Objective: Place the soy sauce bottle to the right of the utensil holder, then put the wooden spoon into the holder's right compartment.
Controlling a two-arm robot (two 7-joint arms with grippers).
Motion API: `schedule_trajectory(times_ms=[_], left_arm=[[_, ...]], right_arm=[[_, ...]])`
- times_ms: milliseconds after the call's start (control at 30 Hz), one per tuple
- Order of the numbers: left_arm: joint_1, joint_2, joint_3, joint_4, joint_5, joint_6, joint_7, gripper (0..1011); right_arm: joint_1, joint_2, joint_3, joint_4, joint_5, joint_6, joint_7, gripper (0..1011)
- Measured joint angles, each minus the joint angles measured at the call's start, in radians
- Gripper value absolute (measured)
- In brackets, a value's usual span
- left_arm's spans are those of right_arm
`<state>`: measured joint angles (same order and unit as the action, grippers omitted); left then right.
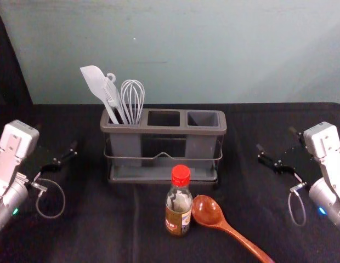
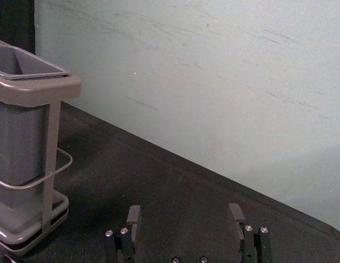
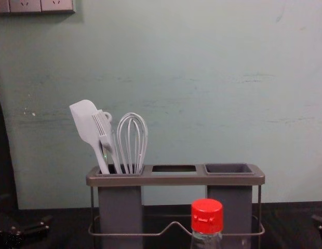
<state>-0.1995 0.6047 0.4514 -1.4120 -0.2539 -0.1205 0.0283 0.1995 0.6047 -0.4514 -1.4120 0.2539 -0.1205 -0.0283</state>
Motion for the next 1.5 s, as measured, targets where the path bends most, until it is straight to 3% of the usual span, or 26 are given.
schedule_trajectory(times_ms=[167, 300, 567, 667, 767, 800, 933, 1100, 1233, 1267, 1333, 1500], left_arm=[[0.0, 0.0, 0.0, 0.0, 0.0, 0.0, 0.0, 1011], [0.0, 0.0, 0.0, 0.0, 0.0, 0.0, 0.0, 1012], [0.0, 0.0, 0.0, 0.0, 0.0, 0.0, 0.0, 1011], [0.0, 0.0, 0.0, 0.0, 0.0, 0.0, 0.0, 1011], [0.0, 0.0, 0.0, 0.0, 0.0, 0.0, 0.0, 1012], [0.0, 0.0, 0.0, 0.0, 0.0, 0.0, 0.0, 1011], [0.0, 0.0, 0.0, 0.0, 0.0, 0.0, 0.0, 1011], [0.0, 0.0, 0.0, 0.0, 0.0, 0.0, 0.0, 1011], [0.0, 0.0, 0.0, 0.0, 0.0, 0.0, 0.0, 1011], [0.0, 0.0, 0.0, 0.0, 0.0, 0.0, 0.0, 1011], [0.0, 0.0, 0.0, 0.0, 0.0, 0.0, 0.0, 1011], [0.0, 0.0, 0.0, 0.0, 0.0, 0.0, 0.0, 1011]], right_arm=[[-0.022, 0.009, 0.016, -0.035, -0.016, -0.015, -0.008, 1004], [-0.068, 0.031, 0.049, -0.105, -0.016, -0.039, -0.013, 1004], [-0.214, 0.094, 0.123, -0.253, 0.034, -0.106, 0.013, 1004], [-0.276, 0.126, 0.144, -0.293, 0.072, -0.149, 0.058, 1004], [-0.32, 0.16, 0.154, -0.308, 0.131, -0.205, 0.147, 1004], [-0.337, 0.18, 0.155, -0.315, 0.165, -0.23, 0.203, 1004], [-0.36, 0.217, 0.146, -0.327, 0.21, -0.277, 0.321, 1004], [-0.352, 0.228, 0.125, -0.331, 0.23, -0.301, 0.42, 1004], [-0.306, 0.206, 0.09, -0.32, 0.264, -0.29, 0.512, 1004], [-0.306, 0.206, 0.09, -0.32, 0.264, -0.29, 0.512, 1004], [-0.269, 0.18, 0.064, -0.31, 0.281, -0.26, 0.561, 1004], [-0.214, 0.139, 0.033, -0.3, 0.28, -0.202, 0.596, 1004]])
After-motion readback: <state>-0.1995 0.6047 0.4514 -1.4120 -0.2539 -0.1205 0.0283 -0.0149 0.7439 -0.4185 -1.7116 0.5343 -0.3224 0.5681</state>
